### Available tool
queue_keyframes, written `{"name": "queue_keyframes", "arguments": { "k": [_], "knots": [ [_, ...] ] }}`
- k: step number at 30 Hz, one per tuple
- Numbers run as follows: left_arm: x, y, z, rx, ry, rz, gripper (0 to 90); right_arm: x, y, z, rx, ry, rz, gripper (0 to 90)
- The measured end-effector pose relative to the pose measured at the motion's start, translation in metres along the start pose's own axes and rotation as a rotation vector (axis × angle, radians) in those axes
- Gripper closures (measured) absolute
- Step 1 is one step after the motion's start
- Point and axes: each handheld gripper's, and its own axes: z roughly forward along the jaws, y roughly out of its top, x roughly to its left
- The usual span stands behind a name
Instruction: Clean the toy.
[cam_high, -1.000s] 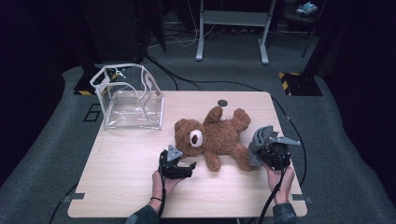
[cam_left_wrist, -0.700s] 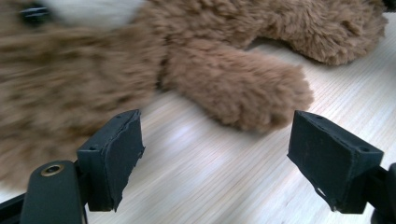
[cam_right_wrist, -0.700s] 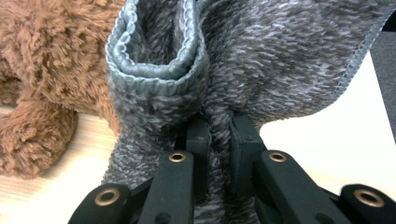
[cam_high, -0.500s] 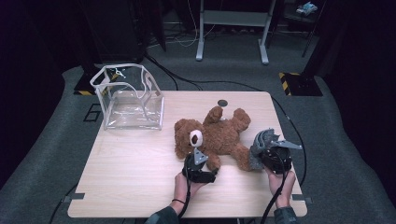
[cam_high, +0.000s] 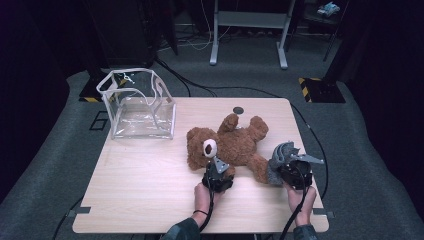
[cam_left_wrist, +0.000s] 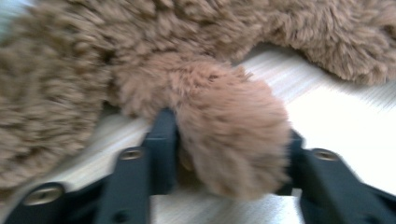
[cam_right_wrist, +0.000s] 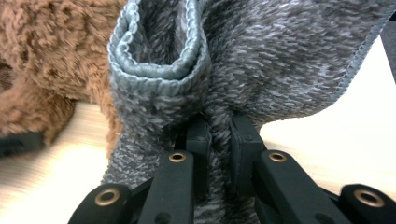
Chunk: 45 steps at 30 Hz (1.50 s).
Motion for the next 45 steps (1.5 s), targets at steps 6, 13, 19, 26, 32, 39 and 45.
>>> {"name": "queue_keyframes", "arguments": {
  "k": [6, 13, 19, 26, 32, 39, 45],
  "knots": [
    [0.009, 0.009, -0.011, -0.043, -0.025, 0.012, 68.4, -0.003, -0.003, -0.001, -0.001, -0.005, 0.012, 80.9],
    [0.021, 0.029, -0.025, -0.080, -0.053, 0.042, 69.3, -0.003, -0.003, -0.005, -0.011, -0.008, 0.012, 80.9],
    [0.029, 0.051, -0.038, -0.108, -0.076, 0.066, 69.6, 0.002, 0.000, -0.009, -0.023, -0.001, 0.003, 80.9],
    [0.039, 0.062, -0.047, -0.103, -0.110, 0.060, 69.5, 0.016, 0.008, -0.012, -0.046, 0.023, -0.021, 80.9],
    [0.045, 0.065, -0.050, -0.094, -0.125, 0.041, 69.2, 0.045, 0.027, -0.013, -0.082, 0.079, -0.081, 80.9],
    [0.050, 0.071, -0.055, -0.072, -0.146, 0.039, 68.9, 0.108, 0.065, 0.002, -0.082, 0.156, -0.243, 80.9],
    [0.056, 0.072, -0.056, -0.056, -0.159, 0.028, 68.8, 0.136, 0.082, 0.033, -0.019, 0.158, -0.311, 80.9]
  ]
}}
